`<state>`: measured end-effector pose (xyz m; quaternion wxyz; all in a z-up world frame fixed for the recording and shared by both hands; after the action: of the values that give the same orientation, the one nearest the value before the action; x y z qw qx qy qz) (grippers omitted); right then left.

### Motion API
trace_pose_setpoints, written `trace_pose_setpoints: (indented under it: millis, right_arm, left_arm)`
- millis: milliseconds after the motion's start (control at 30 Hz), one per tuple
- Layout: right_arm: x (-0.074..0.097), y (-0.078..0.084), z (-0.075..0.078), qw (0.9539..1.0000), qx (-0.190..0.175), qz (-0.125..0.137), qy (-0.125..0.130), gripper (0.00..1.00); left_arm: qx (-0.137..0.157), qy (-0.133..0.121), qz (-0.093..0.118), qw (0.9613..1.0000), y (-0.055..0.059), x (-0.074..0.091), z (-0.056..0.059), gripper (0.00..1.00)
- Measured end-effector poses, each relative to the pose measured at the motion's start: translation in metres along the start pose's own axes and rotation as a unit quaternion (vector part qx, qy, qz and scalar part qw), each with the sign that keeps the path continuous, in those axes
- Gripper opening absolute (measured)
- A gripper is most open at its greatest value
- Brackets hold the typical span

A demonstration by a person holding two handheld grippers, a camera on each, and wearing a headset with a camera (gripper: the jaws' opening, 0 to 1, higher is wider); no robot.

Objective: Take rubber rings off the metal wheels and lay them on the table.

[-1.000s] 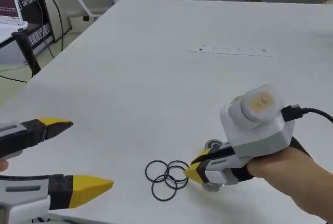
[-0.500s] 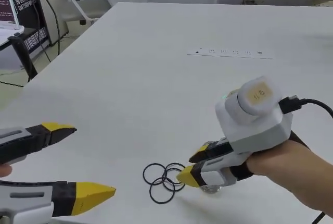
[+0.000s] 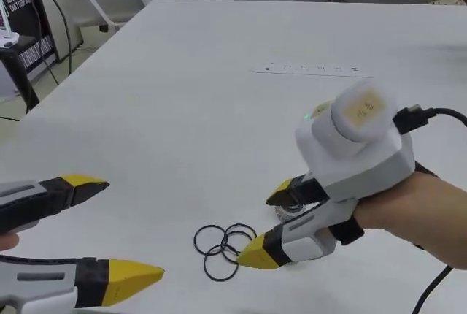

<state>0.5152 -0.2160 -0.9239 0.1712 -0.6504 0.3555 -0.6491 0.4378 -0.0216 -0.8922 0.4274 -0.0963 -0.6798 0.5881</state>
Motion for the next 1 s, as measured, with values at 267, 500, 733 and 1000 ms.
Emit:
trace_pose_setpoints:
  millis: [267, 500, 733, 1000]
  right_arm:
    - [0.026, 0.002, -0.009, 0.9997, -0.012, 0.014, -0.016, 0.69]
    - [0.053, 0.006, -0.013, 0.9991, 0.01, 0.04, -0.006, 0.74]
    - [0.077, 0.016, -0.012, 0.9974, 0.014, 0.069, 0.012, 0.81]
    - [0.108, 0.029, -0.008, 0.9923, -0.01, 0.115, 0.046, 0.87]
  left_arm:
    - [0.0, 0.004, 0.005, 1.0, -0.001, -0.002, -0.002, 0.82]
    - [-0.001, 0.01, 0.005, 0.9999, -0.002, -0.006, -0.002, 0.82]
    - [-0.005, 0.015, 0.009, 0.9998, -0.004, -0.008, -0.002, 0.82]
    - [-0.003, 0.014, 0.017, 0.9998, -0.005, -0.006, -0.001, 0.83]
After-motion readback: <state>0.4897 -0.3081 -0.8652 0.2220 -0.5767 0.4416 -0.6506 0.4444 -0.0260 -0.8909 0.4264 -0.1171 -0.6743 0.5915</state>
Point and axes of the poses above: the centre of the closed fingertips' face, and the gripper's own axes: x roughly backward along the fingers, z roughly to its right, y roughly out of its underside, the point moved 7 cm from there along x, roughly backward along the fingers, and after that the axes turned 3 degrees about y, right-handed, at the moved point
